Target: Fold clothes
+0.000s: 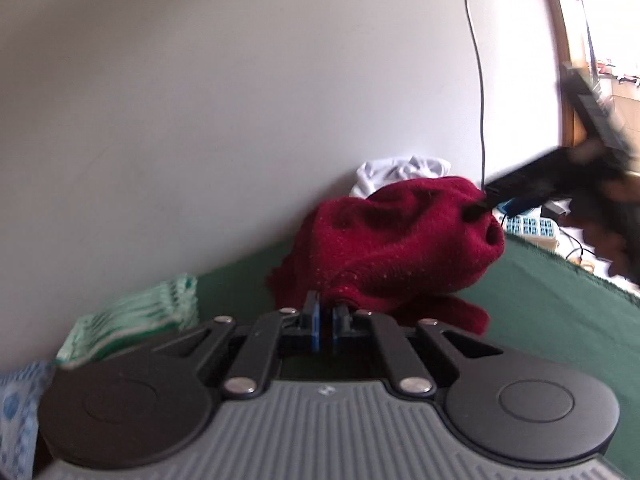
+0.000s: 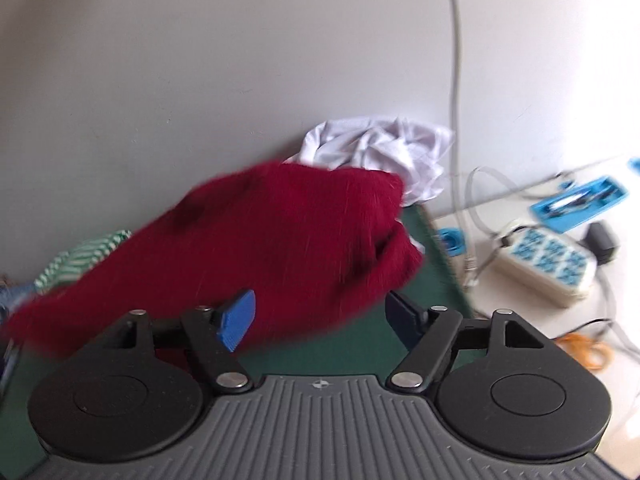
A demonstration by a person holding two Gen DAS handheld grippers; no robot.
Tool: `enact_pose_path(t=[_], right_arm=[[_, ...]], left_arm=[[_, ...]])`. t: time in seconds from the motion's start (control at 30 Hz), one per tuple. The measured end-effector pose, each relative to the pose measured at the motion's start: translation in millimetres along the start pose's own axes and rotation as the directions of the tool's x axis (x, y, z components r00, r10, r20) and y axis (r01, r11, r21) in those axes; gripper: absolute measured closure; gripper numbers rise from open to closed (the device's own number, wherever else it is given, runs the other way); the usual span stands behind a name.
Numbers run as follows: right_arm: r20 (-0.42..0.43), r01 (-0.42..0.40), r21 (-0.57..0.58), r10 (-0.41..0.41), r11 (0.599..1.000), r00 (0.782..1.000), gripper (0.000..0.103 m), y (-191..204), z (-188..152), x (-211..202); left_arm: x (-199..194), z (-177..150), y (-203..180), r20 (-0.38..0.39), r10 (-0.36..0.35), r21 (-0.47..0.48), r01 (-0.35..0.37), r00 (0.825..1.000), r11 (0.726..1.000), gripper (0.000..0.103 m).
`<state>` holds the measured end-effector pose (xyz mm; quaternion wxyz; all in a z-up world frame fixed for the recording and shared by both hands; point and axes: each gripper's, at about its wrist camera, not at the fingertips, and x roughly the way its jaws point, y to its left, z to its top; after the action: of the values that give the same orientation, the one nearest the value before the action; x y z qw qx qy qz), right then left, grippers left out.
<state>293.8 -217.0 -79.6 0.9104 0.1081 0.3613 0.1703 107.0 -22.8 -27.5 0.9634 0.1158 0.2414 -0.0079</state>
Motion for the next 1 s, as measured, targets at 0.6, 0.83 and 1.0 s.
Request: enact_pose_path(t=[0.6,0.83,1.0], right_arm=[[-0.162,-0.254,-0.448,0.202,0.857,0.966,0.068,123.3,-131.0,-180.0],[-0.120,0.123,-0.518,-0.214,0.847,0.969,0.030,119.0,-218.4,-182.9],[-0.177,0.155,-0.385,-0.237,0.910,0.955,0.030,112.4,-246.5,-153.6]], left_arm=[[-173.7,-29.9,111.6,0.097,0.088,-0.158,-0.072,0.991,0.985,0.090],[-155.9,-139.2,116.6,-0.217,-0.019,-0.015,0.016,0.976,1.000,0.080],[-173.4,-187.1,121.5,-0.223,-0.104,-0.057,0.093,0.969,0.994,0.017]])
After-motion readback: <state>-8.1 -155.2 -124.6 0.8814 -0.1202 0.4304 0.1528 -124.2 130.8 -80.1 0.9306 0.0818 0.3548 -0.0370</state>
